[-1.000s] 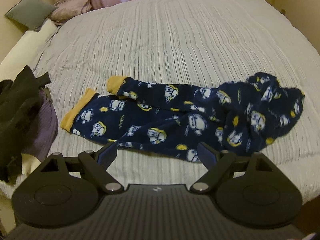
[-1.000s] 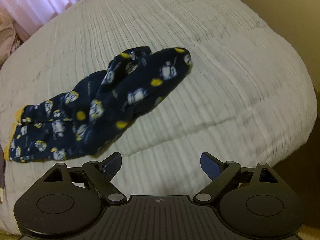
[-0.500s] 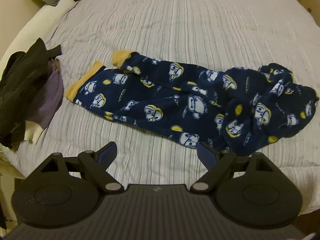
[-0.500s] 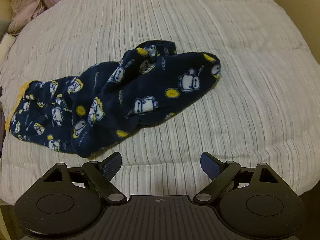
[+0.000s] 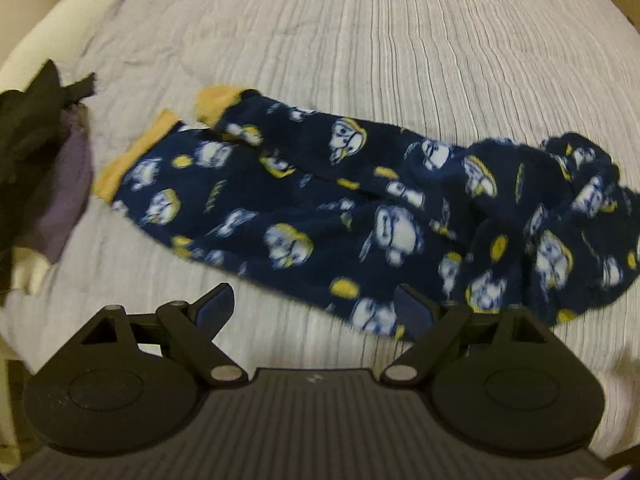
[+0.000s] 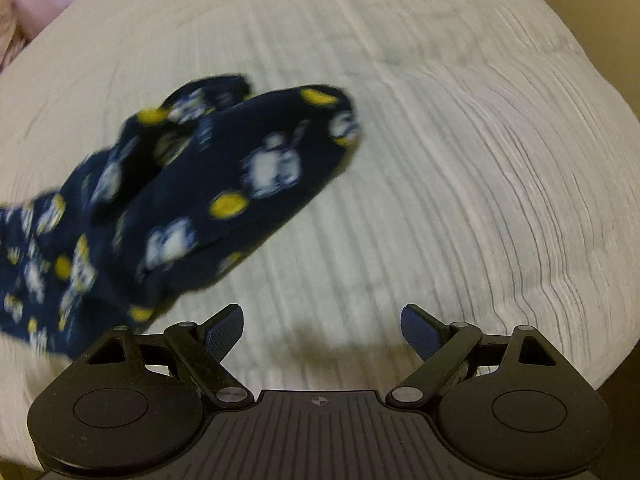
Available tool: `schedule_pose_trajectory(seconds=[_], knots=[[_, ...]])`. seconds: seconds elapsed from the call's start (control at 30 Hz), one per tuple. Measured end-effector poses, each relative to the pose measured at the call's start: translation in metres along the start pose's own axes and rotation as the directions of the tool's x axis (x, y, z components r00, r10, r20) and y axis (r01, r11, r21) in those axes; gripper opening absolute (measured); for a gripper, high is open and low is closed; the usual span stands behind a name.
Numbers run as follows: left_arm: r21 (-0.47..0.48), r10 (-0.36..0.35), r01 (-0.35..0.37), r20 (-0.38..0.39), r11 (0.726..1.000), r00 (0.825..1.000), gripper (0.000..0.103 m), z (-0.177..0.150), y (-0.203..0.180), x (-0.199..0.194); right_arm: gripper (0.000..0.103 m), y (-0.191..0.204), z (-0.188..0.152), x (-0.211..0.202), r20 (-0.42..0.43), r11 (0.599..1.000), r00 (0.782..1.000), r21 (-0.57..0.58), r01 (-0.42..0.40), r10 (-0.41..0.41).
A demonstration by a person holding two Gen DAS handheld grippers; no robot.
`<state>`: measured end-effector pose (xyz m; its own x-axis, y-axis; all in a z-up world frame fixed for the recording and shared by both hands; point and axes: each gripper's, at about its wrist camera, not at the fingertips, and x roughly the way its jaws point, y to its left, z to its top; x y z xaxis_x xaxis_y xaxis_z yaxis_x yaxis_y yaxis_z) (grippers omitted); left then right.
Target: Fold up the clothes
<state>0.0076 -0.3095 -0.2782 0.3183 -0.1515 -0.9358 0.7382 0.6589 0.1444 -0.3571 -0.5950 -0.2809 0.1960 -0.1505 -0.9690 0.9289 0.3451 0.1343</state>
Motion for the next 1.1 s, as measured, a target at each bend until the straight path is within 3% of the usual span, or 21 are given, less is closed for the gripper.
schedule_pose_trajectory(seconds=[0.3, 0.43, 0.63, 0.77, 0.9, 0.97, 1.0, 1.03, 1.1], knots=[[-0.033, 0.018, -0.016, 0.047, 0.999, 0.999, 0.085, 0.061, 0.019, 0.084, 0.089, -0.057, 0.029, 0.042, 0.064, 0.958, 0.995, 0.271, -0.094, 0.080], [-0.018, 0.075, -0.074, 0.066, 0.997, 0.995, 0.085, 0.091, 0.033, 0.113, 0.089, -0.061, 0.044, 0.058, 0.092, 0.938, 0.990, 0.319, -0.135, 0.111], [-0.063, 0.105, -0.101, 0.078, 0.993, 0.991, 0.085, 0.142, 0.056, 0.147, 0.089, -0.055, 0.073, 0.069, 0.175, 0.898, 0.974, 0.390, -0.202, 0.144], [-0.129, 0.102, -0.095, 0.042, 0.987, 0.994, 0.086, 0.170, 0.066, 0.175, 0.089, -0.049, 0.089, 0.071, 0.204, 0.887, 0.969, 0.409, -0.216, 0.142], [-0.129, 0.121, -0.122, -0.017, 0.984, 0.992, 0.085, 0.182, 0.063, 0.209, 0.089, -0.042, 0.096, 0.073, 0.217, 0.884, 0.967, 0.416, -0.213, 0.131], [-0.115, 0.129, -0.132, -0.029, 0.985, 0.991, 0.064, 0.181, 0.061, 0.219, 0.089, -0.039, 0.094, 0.074, 0.214, 0.885, 0.969, 0.418, -0.206, 0.124], [-0.109, 0.135, -0.138, -0.033, 0.984, 0.990, 0.035, 0.179, 0.061, 0.222, 0.089, -0.039, 0.092, 0.074, 0.209, 0.884, 0.970, 0.422, -0.201, 0.120], [-0.118, 0.121, -0.121, -0.015, 0.986, 0.993, 0.020, 0.175, 0.065, 0.217, 0.089, -0.039, 0.090, 0.075, 0.205, 0.884, 0.972, 0.425, -0.196, 0.117], [-0.142, 0.062, -0.055, 0.043, 0.988, 0.997, 0.006, 0.165, 0.077, 0.199, 0.089, -0.040, 0.085, 0.073, 0.199, 0.882, 0.974, 0.430, -0.190, 0.113]])
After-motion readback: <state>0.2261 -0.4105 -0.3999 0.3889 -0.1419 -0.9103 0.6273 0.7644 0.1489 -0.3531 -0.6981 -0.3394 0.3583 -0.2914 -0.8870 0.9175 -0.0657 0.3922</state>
